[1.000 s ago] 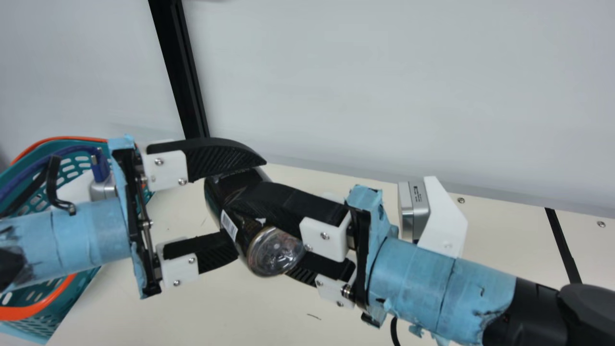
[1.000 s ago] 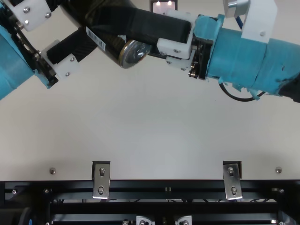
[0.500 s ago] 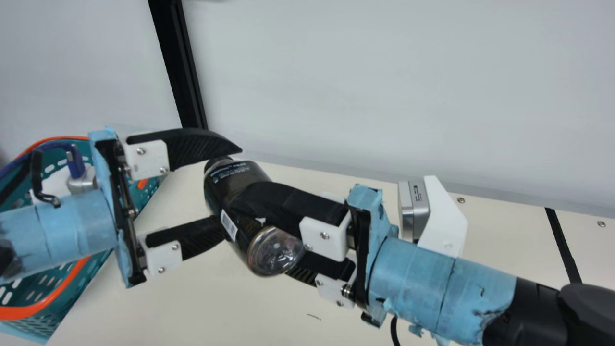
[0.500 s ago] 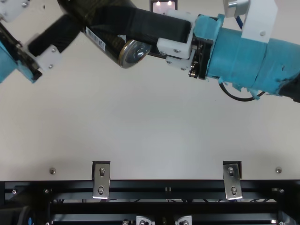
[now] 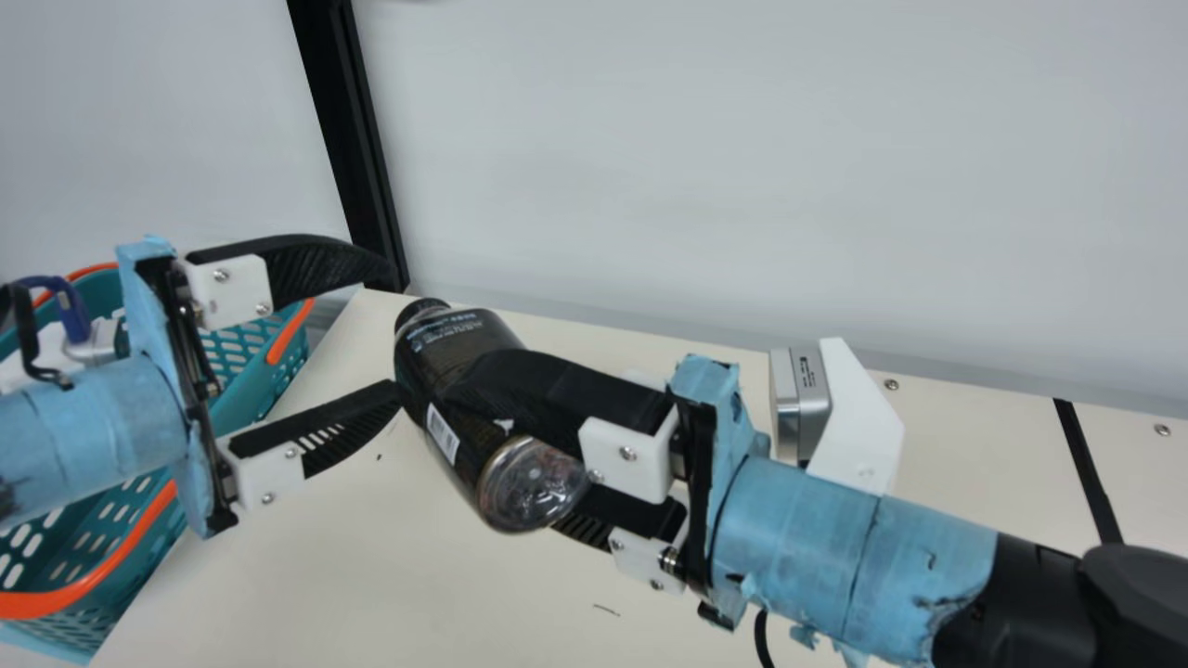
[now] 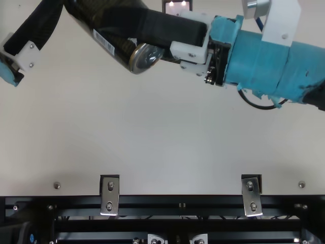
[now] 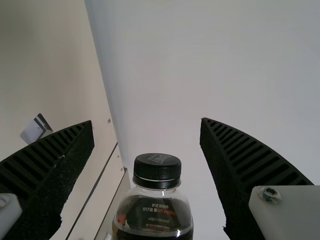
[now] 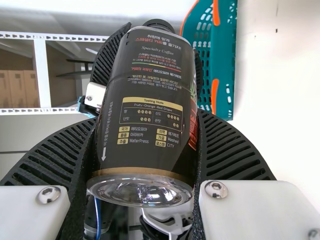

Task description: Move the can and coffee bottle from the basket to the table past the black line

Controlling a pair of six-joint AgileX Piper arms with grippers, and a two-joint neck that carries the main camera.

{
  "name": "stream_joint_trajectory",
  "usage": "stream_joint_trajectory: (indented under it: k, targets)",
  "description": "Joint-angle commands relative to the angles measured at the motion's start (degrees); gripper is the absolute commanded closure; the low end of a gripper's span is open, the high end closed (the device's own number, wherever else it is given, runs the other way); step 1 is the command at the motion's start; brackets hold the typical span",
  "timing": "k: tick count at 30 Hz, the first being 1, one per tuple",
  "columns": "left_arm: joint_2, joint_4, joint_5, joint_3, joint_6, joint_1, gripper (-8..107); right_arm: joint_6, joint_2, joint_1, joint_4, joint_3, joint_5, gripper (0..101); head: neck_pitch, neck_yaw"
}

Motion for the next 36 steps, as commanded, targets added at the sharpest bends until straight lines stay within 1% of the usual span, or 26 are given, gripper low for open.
stream_joint_trajectory:
  k: [1,4,6,10,13,19,23,26,30,32,33,36]
  targets:
    - [0.0,0.0,0.0,0.0,0.0,0.0,9,0.2,-0.3,-0.3,-0.1,-0.1,-0.3,101,-1.8,-0.2]
    - [0.0,0.0,0.0,0.0,0.0,0.0,9,0.3,-1.0,-1.0,-0.6,0.1,-1.4,101,-1.8,-0.2]
    - [0.0,0.0,0.0,0.0,0.0,0.0,9,0.5,-1.9,-1.4,-1.5,0.2,-3.0,101,-1.8,-0.2]
    - [0.0,0.0,0.0,0.0,0.0,0.0,9,0.3,-4.4,-2.1,-3.0,1.0,-8.0,101,-1.8,-0.2]
    - [0.0,0.0,0.0,0.0,0.0,0.0,9,-0.3,-6.5,-2.0,-4.4,1.7,-13.1,101,-1.8,-0.2]
    - [0.0,0.0,0.0,0.0,0.0,0.0,9,-2.6,-10.9,0.5,-7.5,3.3,-25.1,101,-1.8,-0.2]
    - [0.0,0.0,0.0,0.0,0.0,0.0,9,-4.8,-13.6,4.3,-9.0,4.1,-33.2,101,-1.8,-0.2]
    - [0.0,0.0,0.0,0.0,0.0,0.0,9,-6.5,-15.3,8.3,-10.9,4.8,-39.0,101,-1.8,-0.2]
    - [0.0,0.0,0.0,0.0,0.0,0.0,9,-7.7,-16.6,14.0,-14.7,6.0,-46.1,101,-1.8,-0.2]
    - [0.0,0.0,0.0,0.0,0.0,0.0,9,-7.7,-17.0,16.7,-16.2,6.7,-48.4,101,-1.8,-0.2]
    - [0.0,0.0,0.0,0.0,0.0,0.0,9,-7.9,-16.9,13.4,-14.4,6.4,-44.1,101,-1.8,-0.2]
    - [0.0,0.0,0.0,0.0,0.0,0.0,9,-8.0,-17.1,16.6,-16.0,6.7,-47.3,101,-1.8,-0.2]
